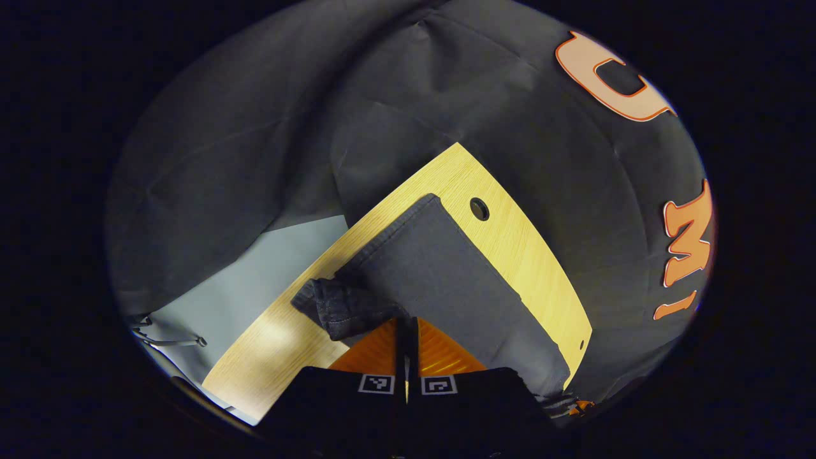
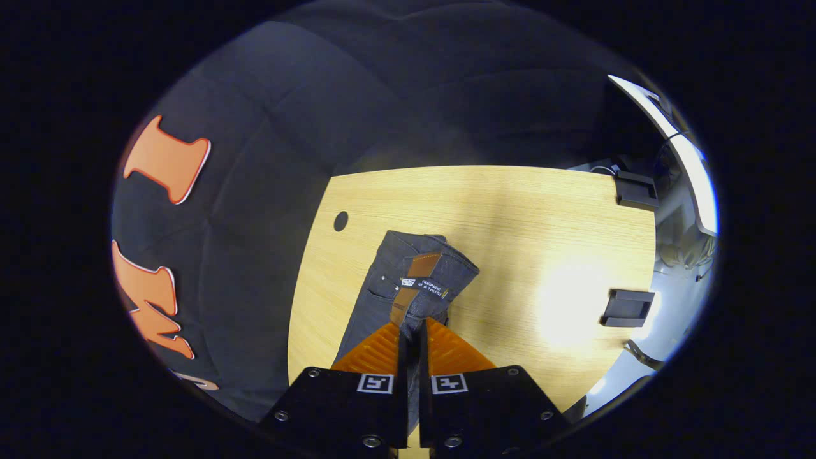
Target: Grasp the waist and the cuffs of the jeans and fold them to make the two legs overlap; first hold the waist and fold one-third of the jeans toward the cuffs, then hold the cuffs and fold the remaining one-third in the same direction to finish folding.
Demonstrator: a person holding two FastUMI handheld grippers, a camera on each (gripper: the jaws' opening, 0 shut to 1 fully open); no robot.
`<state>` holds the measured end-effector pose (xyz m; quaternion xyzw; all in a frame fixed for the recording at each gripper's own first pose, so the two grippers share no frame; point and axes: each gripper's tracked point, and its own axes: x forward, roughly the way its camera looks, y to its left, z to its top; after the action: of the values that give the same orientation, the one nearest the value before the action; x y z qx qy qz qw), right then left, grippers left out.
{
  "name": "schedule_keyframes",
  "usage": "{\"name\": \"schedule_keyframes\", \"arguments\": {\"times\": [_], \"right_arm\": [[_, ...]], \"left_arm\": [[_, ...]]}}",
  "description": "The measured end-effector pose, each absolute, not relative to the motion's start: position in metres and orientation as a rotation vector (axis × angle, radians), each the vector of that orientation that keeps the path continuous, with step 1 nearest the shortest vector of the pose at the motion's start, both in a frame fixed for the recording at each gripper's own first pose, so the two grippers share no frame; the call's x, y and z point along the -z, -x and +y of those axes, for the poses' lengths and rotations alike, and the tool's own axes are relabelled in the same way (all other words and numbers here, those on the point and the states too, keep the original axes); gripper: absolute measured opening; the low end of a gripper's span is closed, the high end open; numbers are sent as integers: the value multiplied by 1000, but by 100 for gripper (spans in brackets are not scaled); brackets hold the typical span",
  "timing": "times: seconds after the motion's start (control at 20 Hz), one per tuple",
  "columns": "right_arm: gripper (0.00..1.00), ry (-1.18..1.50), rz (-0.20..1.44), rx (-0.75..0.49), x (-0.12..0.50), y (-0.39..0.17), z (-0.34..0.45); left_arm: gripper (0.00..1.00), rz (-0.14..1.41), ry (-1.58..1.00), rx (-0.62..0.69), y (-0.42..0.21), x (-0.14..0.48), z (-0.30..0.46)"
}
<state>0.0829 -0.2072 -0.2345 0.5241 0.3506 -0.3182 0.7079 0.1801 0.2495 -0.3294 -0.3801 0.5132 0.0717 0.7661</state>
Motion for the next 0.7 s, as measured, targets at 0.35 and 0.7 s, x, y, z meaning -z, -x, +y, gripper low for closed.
{"name": "schedule_keyframes", "arguments": {"times": [0.35, 0.7], "right_arm": [[8, -1203, 905, 708, 267, -127, -215], [12, -1168, 997, 666, 296, -185, -215]], "left_arm": [[1, 1162, 734, -215, -230, 358, 232], [1, 1187, 629, -231, -266, 367, 227]]}}
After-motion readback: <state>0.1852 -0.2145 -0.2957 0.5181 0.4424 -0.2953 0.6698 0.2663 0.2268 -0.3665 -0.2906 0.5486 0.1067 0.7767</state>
